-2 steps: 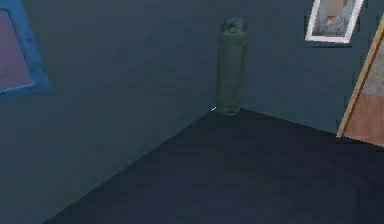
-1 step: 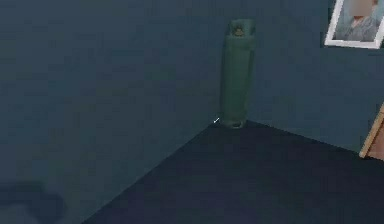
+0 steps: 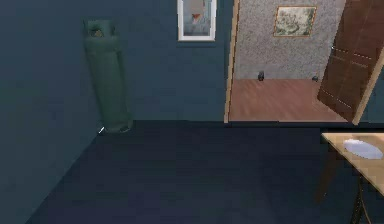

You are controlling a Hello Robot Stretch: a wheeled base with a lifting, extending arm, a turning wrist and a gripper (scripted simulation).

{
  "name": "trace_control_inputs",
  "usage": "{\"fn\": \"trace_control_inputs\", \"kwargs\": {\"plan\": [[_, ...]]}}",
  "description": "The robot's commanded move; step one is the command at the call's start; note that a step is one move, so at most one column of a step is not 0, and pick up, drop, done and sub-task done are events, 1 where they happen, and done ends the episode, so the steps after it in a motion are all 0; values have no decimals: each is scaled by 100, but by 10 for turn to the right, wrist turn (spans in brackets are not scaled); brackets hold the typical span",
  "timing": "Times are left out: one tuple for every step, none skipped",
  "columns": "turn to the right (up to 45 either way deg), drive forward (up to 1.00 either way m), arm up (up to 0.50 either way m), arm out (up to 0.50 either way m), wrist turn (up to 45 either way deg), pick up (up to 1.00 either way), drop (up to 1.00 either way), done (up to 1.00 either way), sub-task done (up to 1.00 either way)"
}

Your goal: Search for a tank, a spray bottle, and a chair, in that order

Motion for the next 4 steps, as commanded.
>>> {"fn": "trace_control_inputs", "kwargs": {"plan": [[0, 85, 0, 0, 0, 0, 0, 0, 0], [330, 0, 0, 0, 0, 0, 0, 0, 0], [0, 85, 0, 0, 0, 0, 0, 0, 0], [60, 0, 0, 0, 0, 0, 0, 0, 0]]}}
